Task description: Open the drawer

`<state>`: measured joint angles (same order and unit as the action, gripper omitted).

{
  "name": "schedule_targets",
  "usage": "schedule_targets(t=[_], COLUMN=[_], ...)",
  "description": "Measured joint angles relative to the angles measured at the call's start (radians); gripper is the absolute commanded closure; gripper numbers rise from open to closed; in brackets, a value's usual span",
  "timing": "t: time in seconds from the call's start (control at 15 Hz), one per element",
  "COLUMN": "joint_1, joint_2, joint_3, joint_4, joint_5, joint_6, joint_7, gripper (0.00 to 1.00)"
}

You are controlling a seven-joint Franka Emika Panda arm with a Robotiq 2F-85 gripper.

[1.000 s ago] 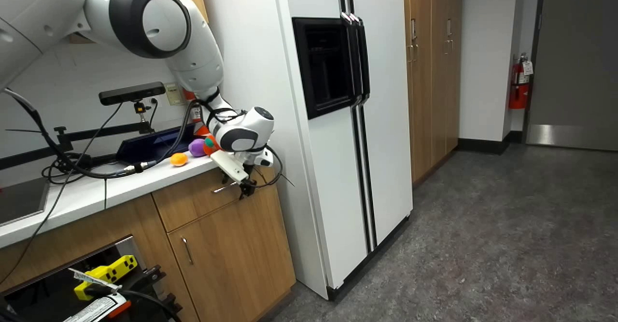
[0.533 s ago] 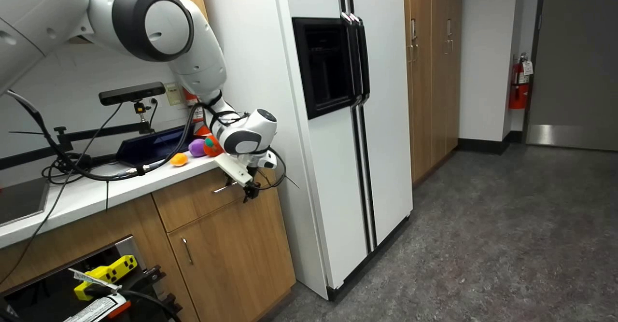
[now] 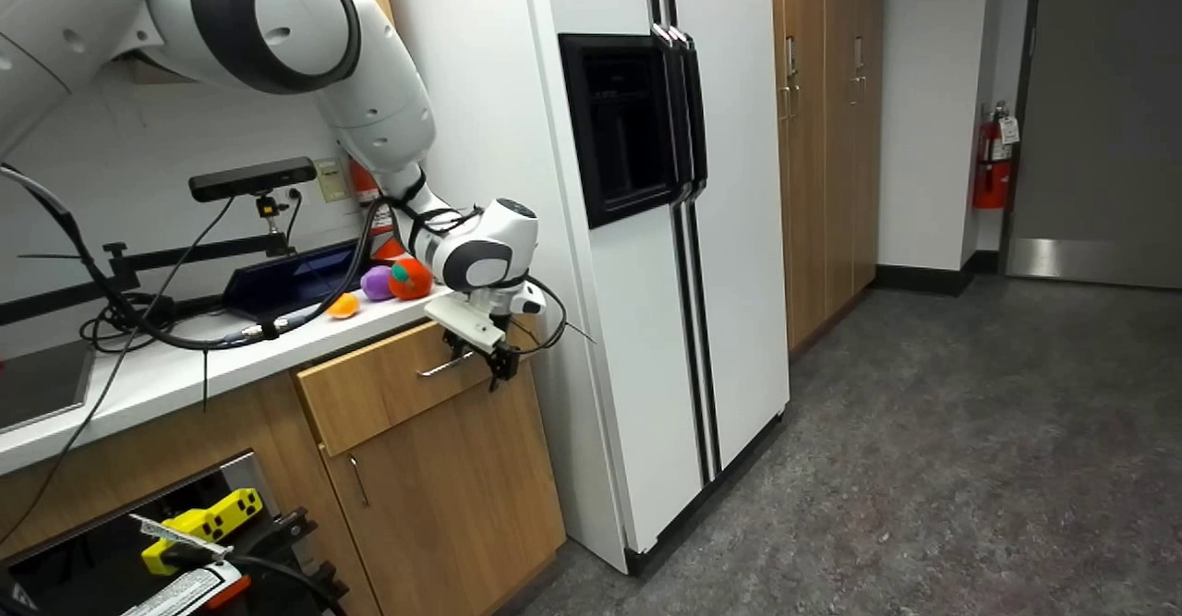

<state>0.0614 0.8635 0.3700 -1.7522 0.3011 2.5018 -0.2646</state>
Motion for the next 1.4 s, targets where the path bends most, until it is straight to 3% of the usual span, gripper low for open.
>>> schedule_targets(t=[0.67,1.2,1.27,1.4], joint_1=[-0.011,-0.010,-0.011,-0.017], joint_2=[-0.267,-0.419,-0.427,-0.436], joint_3=[-0.093,-0.076,-0.071,-0.059], joint_4=[-0.194,-0.237,-0.238,-0.238], joint_5=[-0.039,-0.039,-0.038,-0.034], joint_6=[0.003,0.003,0.003,0.003], joint_7=[0.000,-0.071,-0.102,-0.175], gripper=[0.00,0.01,0.07,0.32])
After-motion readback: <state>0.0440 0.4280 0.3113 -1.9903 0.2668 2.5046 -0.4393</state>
